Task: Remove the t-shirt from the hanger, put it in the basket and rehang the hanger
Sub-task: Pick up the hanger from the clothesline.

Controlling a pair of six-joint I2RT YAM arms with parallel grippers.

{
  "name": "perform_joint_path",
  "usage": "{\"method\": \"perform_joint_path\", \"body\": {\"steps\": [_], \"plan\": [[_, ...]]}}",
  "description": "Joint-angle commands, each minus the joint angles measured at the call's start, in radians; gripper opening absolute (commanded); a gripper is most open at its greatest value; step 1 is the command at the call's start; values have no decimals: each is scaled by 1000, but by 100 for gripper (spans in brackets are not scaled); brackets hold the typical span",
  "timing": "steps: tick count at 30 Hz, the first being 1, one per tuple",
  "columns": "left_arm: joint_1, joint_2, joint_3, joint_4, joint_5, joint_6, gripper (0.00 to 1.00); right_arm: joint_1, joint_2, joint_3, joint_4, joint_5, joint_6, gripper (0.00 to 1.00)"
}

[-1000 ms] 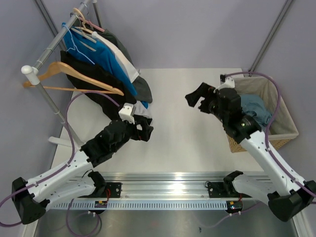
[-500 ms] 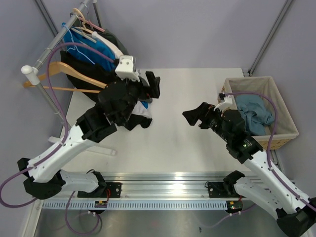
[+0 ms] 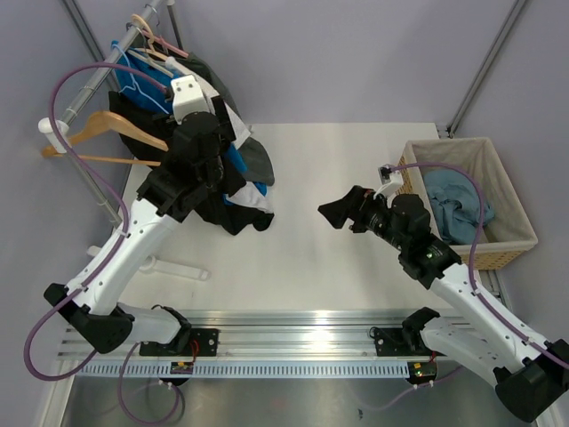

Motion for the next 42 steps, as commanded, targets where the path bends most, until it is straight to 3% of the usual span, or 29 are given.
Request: {"method": "perform_joint_path", "body": {"steps": [1, 10, 16, 28, 31, 37, 38, 39, 40, 42], "plan": [[54, -44, -36, 28, -37, -57, 86, 5, 14, 10, 60, -74, 0, 95], [134, -12, -86, 28, -114, -69, 86, 5, 22, 13, 60, -102, -9, 95], [253, -18, -129, 27, 65, -146, 86, 5, 60, 26, 62, -157, -3, 95], [263, 4, -132, 30, 50, -111, 77, 5, 74, 30, 62, -177, -6, 95], [263, 17, -120, 30, 58, -95, 67, 5, 71, 30, 62, -177, -8, 95], [263, 31, -82, 27, 133, -57, 37, 5, 69, 32, 60, -180, -9, 95], [261, 32, -76, 24, 134, -54, 32, 5, 71, 32, 62, -180, -11, 95], [261, 25, -73, 24, 138, -55, 16, 5, 71, 30, 62, -179, -13, 95], [261, 18, -73, 24, 142, -57, 8, 5, 74, 30, 62, -176, -11, 95], [258, -4, -68, 22, 142, -54, 0, 5, 80, 33, 62, -177, -11, 95]]}}
